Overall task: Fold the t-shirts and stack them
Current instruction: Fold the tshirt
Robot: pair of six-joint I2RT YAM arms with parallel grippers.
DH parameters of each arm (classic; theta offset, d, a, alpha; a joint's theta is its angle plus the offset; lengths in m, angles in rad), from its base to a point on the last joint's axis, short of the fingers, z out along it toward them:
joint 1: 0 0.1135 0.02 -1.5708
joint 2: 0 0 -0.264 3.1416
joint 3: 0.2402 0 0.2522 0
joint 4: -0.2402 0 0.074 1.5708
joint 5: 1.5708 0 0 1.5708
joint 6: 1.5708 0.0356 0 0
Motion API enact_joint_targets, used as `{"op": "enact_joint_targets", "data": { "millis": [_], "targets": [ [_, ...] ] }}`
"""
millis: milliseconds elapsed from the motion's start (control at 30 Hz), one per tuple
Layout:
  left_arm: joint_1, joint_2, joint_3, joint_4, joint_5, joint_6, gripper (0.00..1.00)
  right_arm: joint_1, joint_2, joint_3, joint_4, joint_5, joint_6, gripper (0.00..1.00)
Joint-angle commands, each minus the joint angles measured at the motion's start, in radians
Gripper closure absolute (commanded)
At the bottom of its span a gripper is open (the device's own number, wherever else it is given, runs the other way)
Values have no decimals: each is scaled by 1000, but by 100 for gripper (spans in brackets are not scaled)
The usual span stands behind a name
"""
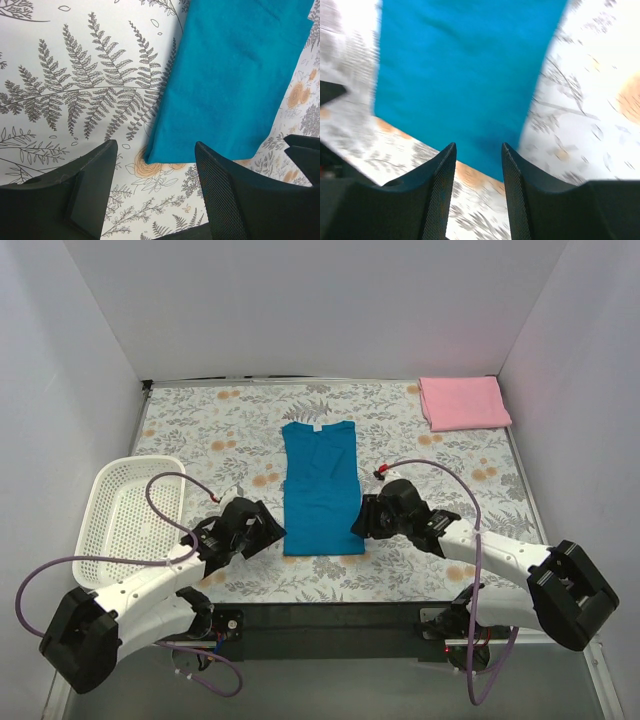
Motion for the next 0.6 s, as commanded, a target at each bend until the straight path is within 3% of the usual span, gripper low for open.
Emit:
{"op": "enact_joint_targets", "data": {
  "millis": [0,567],
  "targets": [
    [-16,27,54,-37,-12,28,38,41,5,76,-336,198,-70,51],
    [-87,139,135,-105,-55,34,38,179,230,258,-450,238,-75,50]
  ]
}}
